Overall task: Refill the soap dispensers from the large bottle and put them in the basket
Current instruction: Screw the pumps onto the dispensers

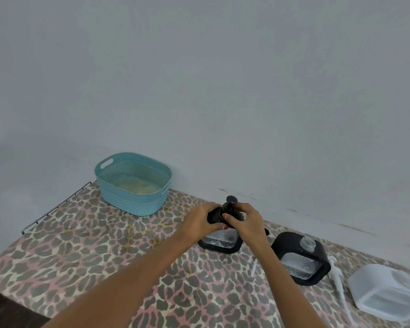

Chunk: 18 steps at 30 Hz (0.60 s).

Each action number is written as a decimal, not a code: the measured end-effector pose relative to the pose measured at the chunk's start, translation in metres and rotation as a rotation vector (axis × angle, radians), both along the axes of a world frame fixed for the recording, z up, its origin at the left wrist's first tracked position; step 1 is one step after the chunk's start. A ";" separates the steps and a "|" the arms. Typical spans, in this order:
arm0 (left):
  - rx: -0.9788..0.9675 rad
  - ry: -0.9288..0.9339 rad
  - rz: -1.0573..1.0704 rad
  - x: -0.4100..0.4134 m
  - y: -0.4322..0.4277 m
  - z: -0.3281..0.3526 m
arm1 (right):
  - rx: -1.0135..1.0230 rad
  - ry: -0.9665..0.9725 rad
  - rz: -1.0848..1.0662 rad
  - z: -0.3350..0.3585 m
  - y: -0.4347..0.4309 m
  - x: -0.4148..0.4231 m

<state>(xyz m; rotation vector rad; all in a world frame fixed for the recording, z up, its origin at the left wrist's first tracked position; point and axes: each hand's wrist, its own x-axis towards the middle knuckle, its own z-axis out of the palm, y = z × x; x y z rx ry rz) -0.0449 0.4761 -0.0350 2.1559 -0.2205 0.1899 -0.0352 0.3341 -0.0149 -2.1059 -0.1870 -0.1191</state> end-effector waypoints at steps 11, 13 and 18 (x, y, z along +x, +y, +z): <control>-0.001 0.001 0.005 0.002 0.000 -0.003 | -0.075 -0.007 0.065 0.003 0.000 -0.004; 0.007 0.002 0.004 0.002 0.000 -0.002 | -0.083 -0.041 0.073 0.005 -0.002 -0.004; 0.004 0.006 0.005 0.003 0.000 -0.003 | -0.081 -0.030 -0.059 0.001 0.005 0.003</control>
